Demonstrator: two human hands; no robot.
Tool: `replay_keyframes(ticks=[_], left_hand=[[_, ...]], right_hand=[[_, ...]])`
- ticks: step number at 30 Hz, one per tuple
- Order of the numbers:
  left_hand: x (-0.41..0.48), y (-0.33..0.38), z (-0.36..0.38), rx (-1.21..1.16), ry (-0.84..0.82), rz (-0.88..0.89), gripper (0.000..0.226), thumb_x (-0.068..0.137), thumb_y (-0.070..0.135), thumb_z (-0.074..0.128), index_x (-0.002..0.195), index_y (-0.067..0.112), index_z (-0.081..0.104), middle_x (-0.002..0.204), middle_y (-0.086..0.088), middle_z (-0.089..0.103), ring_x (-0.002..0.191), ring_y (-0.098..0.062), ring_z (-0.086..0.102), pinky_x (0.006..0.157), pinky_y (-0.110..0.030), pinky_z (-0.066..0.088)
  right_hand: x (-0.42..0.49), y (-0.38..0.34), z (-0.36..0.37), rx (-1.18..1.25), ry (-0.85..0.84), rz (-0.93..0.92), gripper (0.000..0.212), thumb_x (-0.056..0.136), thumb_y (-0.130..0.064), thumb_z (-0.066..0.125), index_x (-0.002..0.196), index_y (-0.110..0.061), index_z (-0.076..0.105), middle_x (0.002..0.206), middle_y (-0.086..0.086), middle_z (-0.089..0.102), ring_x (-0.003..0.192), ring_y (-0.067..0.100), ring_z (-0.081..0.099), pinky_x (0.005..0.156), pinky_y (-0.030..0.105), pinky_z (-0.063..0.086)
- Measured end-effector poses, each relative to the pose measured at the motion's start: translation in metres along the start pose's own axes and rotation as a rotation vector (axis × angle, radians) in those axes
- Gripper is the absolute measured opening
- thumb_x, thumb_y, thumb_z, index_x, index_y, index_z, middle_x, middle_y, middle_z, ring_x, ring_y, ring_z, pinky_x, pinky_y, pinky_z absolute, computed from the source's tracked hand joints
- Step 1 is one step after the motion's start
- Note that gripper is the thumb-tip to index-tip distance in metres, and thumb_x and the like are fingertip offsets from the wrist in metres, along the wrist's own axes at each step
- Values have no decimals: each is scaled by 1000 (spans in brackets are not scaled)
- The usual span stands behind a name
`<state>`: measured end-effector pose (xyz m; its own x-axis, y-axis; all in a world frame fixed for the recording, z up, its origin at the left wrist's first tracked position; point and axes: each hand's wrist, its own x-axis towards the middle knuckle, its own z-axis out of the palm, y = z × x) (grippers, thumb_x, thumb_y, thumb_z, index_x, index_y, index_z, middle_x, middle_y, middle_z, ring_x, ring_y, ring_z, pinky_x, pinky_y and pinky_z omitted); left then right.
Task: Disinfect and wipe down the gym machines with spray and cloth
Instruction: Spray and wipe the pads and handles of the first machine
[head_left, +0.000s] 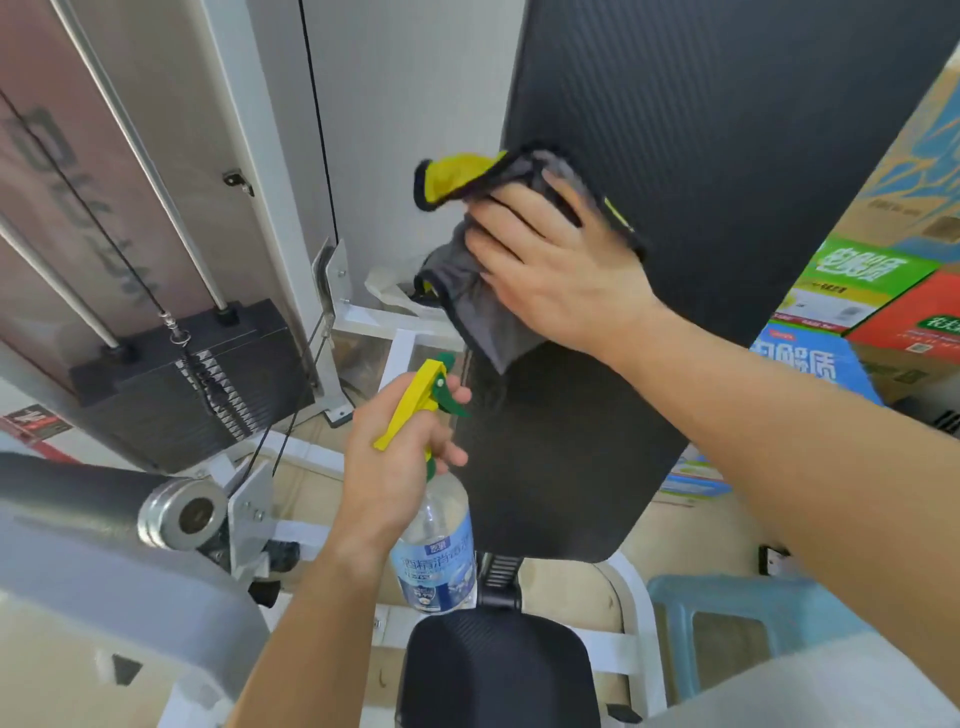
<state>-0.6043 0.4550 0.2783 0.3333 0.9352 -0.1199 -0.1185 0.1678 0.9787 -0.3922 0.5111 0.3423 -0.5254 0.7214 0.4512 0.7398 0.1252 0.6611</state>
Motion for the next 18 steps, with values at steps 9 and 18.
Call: replay_keyframes(ticks=[9, 18], left_hand=[[-14, 18, 70, 129, -102, 12, 36, 66, 11, 53, 90, 25, 75, 103, 2, 77, 83, -10, 61, 58, -31, 47], [-27, 1, 148, 202, -196, -6, 34, 66, 11, 51, 92, 17, 73, 105, -3, 75, 88, -5, 61, 56, -26, 48]], right_hand=[[-149, -10, 0, 188, -122, 1060, 55, 105, -37, 37, 154, -14, 30, 158, 19, 31, 127, 46, 44, 110, 52, 35], [-177, -33, -15, 1032, -133, 1831, 35, 104, -18, 46, 107, 10, 67, 116, 32, 64, 107, 43, 57, 71, 32, 25]])
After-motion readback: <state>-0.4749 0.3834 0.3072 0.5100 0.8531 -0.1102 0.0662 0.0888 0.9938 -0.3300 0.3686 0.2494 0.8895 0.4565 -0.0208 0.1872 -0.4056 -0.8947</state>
